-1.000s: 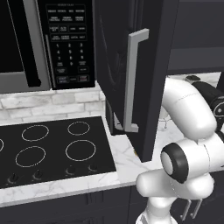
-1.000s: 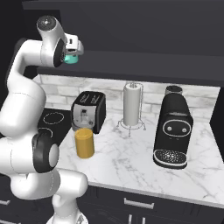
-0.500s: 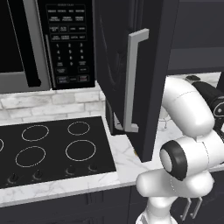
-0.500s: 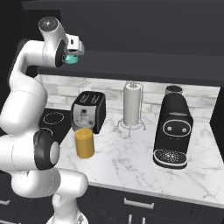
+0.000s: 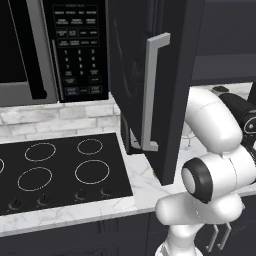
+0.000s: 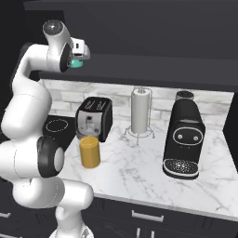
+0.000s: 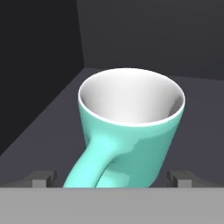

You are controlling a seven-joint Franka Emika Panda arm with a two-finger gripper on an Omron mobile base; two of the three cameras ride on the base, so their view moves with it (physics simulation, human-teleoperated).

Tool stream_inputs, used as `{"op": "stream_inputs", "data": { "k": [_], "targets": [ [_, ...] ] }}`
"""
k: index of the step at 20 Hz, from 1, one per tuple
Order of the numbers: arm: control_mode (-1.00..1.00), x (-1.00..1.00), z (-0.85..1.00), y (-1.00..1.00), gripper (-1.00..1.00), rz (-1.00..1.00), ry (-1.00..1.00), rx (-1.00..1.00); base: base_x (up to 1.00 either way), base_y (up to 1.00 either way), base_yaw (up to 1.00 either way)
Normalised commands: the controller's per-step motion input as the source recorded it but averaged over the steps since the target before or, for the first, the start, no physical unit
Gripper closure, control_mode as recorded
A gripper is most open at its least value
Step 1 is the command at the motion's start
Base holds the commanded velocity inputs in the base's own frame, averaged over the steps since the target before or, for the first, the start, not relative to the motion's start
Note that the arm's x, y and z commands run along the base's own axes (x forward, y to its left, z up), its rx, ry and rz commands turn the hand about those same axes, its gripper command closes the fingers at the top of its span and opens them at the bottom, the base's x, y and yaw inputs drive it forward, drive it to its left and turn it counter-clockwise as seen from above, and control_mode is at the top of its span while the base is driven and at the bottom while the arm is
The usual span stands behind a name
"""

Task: There is a tray on the dining counter. Grab the cup, mug, and pitcher and place them on the tray. The pitcher may be placed next to the tray if it cannot fit the tray.

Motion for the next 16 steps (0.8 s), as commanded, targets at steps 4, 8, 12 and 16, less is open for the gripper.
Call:
{"op": "stream_inputs", "data": {
  "k": [4,8,12,16],
  "targets": [
    [-1.0,0.12,-0.06,0.02,-1.0,0.0,0.0,0.0,0.0,0.0,0.0],
    [-1.0,0.15,-0.06,0.0,-1.0,0.0,0.0,0.0,0.0,0.0,0.0],
    [-1.0,0.16,-0.06,0.01,-1.0,0.0,0.0,0.0,0.0,0.0,0.0],
    [-1.0,0.16,-0.08,0.02,-1.0,0.0,0.0,0.0,0.0,0.0,0.0]
  ]
}}
